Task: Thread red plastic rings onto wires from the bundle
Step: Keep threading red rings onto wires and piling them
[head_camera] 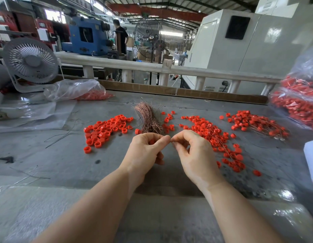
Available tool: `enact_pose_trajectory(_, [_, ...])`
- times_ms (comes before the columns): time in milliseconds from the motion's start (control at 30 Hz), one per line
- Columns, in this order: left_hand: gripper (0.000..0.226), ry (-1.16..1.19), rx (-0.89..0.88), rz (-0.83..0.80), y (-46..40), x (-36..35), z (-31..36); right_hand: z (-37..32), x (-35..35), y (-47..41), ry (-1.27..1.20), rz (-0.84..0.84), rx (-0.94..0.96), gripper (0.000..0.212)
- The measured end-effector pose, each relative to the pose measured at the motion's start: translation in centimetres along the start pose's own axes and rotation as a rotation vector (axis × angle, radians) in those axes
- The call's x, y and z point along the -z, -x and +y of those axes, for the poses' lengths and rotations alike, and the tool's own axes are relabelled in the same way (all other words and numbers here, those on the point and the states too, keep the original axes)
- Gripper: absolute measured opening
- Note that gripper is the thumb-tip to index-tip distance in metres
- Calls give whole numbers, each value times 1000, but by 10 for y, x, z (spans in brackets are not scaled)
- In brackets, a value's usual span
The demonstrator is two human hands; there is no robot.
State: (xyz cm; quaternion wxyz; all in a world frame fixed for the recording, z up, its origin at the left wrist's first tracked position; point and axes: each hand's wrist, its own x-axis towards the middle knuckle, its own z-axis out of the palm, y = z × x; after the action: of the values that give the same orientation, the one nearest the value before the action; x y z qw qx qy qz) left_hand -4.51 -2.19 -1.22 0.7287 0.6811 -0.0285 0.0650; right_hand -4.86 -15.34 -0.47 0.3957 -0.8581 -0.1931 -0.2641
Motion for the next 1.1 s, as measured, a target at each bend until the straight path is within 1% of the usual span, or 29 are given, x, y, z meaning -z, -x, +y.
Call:
enact_pose_trajectory(100, [14,-11,-14,-12,2,-1,3,1,0,0,5,5,-1,12])
enact_pose_trajectory(267, [13,-44,-43,13,2,0,4,0,-1,0,-1,2,25,12])
enact_pose_trajectory(767, [16,-28,-10,14,-1,1,3,-2,-1,-1,-17,-20,-7,9])
enact_pose_trajectory(900, [20,-15,1,11,0,2,3,-1,0,-1,-17,-21,-11,10])
enact_pose_trajectory(1100, [21,-21,-27,6,1,0,5,-2,-1,-1,-12,-24,-7,10])
